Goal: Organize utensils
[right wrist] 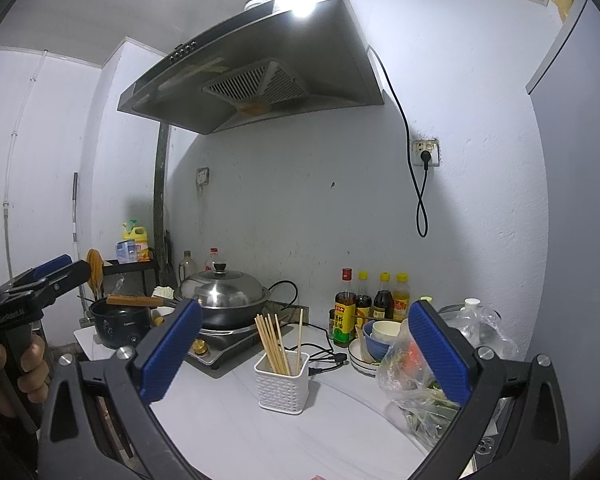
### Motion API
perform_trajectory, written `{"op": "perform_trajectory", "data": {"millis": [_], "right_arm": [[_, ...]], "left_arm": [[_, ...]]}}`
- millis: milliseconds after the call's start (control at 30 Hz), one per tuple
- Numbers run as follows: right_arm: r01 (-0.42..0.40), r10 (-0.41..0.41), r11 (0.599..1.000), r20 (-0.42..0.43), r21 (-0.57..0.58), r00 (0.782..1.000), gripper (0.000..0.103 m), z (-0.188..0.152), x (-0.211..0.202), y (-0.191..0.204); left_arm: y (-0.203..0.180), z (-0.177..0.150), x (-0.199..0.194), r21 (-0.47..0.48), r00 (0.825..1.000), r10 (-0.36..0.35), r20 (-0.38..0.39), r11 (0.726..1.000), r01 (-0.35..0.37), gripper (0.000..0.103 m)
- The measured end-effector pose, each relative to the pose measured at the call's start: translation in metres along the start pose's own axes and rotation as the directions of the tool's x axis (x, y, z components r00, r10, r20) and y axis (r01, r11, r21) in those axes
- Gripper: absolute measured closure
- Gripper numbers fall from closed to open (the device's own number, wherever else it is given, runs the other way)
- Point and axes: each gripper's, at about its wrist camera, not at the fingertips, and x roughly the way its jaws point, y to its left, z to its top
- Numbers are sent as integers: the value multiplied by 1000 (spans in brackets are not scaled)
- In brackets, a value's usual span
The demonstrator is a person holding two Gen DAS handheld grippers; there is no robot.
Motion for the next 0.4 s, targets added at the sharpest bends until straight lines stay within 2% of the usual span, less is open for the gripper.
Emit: {"op": "perform_trajectory", "data": {"millis": [400], "right_arm": [[-2,2,1000,-29,2,1000,1,0,29,4]], "left_arm": [[7,-6,23,4,1000,-3,-27,1000,4,0]]}}
